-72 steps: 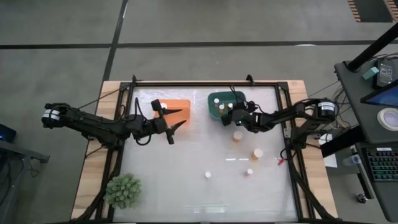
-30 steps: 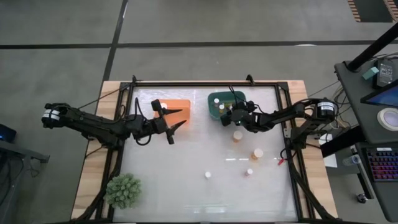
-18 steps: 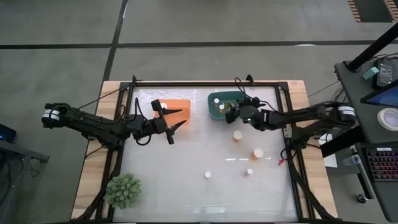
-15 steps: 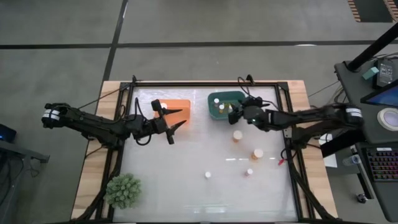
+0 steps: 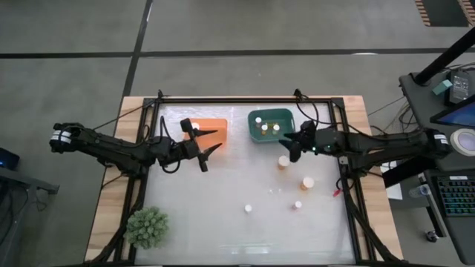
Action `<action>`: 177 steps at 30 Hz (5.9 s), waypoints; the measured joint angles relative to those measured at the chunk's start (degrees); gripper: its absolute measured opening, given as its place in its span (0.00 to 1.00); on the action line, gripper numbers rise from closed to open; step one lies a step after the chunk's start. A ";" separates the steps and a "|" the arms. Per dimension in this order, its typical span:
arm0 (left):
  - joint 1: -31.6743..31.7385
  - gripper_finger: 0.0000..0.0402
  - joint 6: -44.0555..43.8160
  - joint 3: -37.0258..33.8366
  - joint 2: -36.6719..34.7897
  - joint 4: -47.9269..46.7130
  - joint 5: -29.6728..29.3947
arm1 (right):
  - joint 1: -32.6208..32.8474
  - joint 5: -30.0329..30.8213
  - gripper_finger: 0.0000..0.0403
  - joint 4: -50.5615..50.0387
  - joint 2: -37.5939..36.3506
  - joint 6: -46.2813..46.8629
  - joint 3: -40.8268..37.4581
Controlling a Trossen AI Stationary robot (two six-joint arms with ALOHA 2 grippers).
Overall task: Pick and place medicine bottles into bin by pill shape (circle, oval)
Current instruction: Put the top large orange pill bottle into the orange bin
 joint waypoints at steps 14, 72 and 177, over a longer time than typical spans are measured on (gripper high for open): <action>0.01 0.52 -0.01 -0.07 0.02 -0.36 0.00 | 0.13 -11.69 0.50 -38.04 13.88 8.55 19.45; -0.02 0.52 -5.98 -0.14 0.02 1.89 -0.02 | 3.98 -7.08 0.81 15.74 17.48 -27.04 -18.18; 0.67 0.72 -31.51 6.12 30.35 11.68 7.55 | 0.57 -12.12 0.39 7.66 40.52 -41.23 21.23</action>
